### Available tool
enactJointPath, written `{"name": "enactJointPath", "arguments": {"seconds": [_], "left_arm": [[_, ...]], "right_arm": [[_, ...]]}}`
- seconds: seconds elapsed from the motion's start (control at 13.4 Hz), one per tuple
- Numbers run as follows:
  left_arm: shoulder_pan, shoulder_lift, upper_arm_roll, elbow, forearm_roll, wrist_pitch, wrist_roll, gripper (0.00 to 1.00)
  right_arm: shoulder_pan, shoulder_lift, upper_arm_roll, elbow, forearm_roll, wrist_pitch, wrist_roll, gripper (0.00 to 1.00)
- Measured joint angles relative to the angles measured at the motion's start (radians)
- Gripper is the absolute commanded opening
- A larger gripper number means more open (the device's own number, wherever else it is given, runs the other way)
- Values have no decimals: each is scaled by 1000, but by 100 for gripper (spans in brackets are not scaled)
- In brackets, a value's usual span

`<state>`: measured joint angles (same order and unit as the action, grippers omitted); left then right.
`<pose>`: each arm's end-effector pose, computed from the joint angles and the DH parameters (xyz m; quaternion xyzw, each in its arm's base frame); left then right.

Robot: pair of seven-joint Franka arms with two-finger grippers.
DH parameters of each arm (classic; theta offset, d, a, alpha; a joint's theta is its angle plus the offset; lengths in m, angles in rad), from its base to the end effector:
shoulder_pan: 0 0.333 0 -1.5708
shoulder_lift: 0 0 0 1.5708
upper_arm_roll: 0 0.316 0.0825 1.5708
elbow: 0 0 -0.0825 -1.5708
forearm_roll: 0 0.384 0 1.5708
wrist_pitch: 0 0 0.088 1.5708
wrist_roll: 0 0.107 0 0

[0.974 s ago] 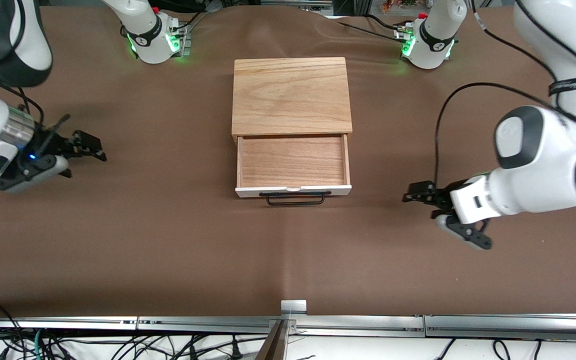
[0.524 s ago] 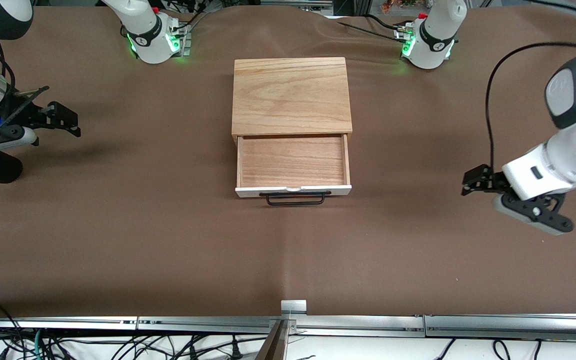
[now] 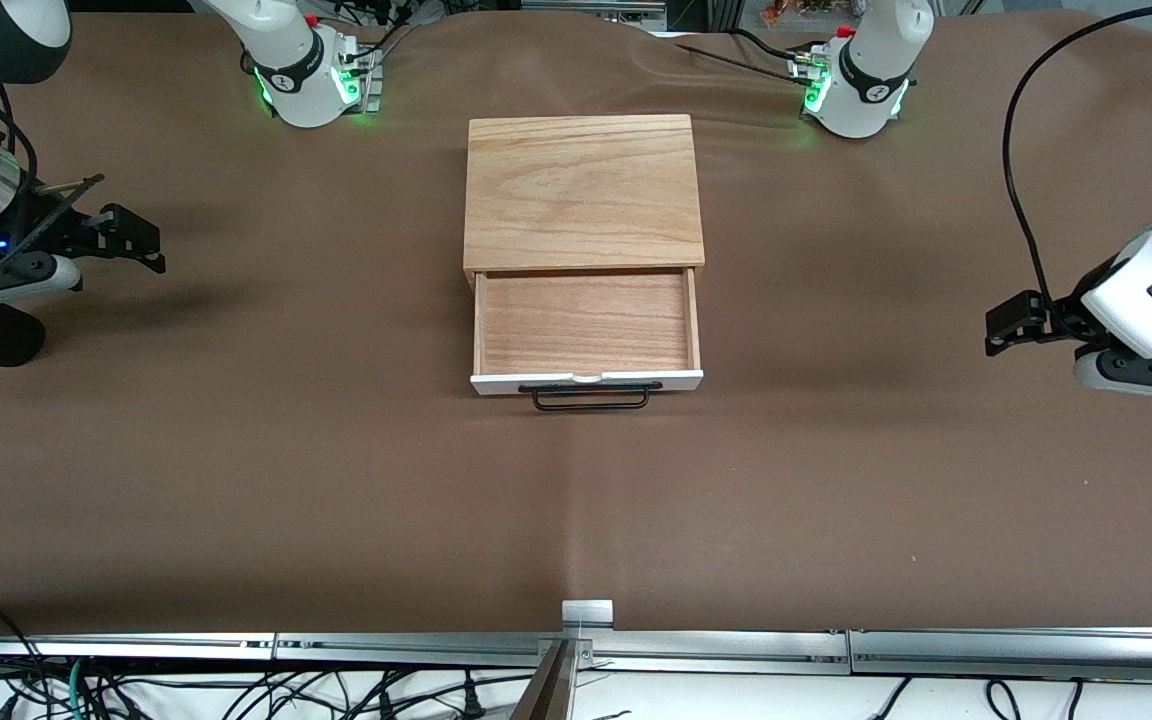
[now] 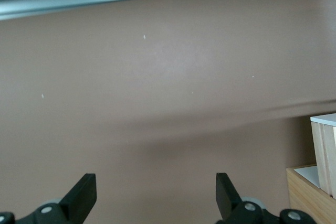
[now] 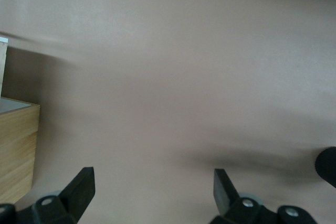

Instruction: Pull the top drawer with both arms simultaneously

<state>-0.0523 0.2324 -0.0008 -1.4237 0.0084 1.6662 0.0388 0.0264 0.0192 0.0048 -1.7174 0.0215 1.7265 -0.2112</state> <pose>0.6309 -0.0327 0.5649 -0.9989 0.0463 -0.0051 0.0041 0.5675 0.0197 0.5575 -0.9928 -0.1192 0.0041 0.0111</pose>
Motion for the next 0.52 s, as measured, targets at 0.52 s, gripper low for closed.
{"name": "enactJointPath", "arguments": {"seconds": [0.52], "left_arm": [[-1,-43,-5,-73,0,-5,-26,100]], "right_arm": [[1,0,2,0,0,0,0,100]]}}
